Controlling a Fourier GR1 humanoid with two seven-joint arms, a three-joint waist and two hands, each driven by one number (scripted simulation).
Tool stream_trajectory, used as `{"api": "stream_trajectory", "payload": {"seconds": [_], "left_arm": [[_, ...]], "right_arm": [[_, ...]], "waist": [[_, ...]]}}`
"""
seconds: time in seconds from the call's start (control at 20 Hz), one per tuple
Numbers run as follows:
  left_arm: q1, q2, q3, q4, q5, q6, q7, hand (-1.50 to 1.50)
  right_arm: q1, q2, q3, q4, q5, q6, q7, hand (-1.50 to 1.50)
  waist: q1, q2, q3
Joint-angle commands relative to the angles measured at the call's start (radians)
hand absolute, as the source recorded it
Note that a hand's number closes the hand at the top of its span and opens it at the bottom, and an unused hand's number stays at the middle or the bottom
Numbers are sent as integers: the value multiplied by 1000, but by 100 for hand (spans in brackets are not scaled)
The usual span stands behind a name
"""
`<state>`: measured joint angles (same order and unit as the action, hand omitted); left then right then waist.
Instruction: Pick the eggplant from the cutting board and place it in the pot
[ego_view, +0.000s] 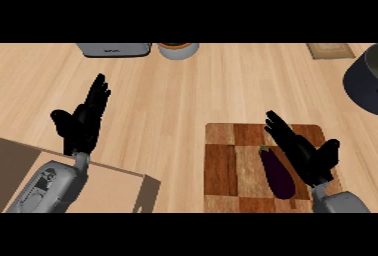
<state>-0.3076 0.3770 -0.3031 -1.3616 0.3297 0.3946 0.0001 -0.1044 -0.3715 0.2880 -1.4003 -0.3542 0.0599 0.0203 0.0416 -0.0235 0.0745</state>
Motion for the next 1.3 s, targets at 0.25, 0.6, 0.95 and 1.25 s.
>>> {"api": "stream_trajectory", "payload": {"seconds": [0.25, 0.6, 0.95, 1.25], "left_arm": [[80, -22, 26, -56, -18, 60, -94, 0], [262, -50, 3, -144, -7, 20, -219, 0], [305, -41, 5, -228, -24, 9, -176, 0], [262, -72, 13, -187, -32, 9, -209, 0]], "right_arm": [[-171, -207, -253, -298, 85, 55, -445, 150], [220, -140, -310, -292, 313, -242, -742, -150], [514, -139, -279, -529, 449, -280, -773, -150], [552, -338, -255, -584, 703, -237, -450, -150]], "waist": [[-79, -28, -73], [-69, 11, -74], [-58, 19, -75], [-49, 26, -80]]}}
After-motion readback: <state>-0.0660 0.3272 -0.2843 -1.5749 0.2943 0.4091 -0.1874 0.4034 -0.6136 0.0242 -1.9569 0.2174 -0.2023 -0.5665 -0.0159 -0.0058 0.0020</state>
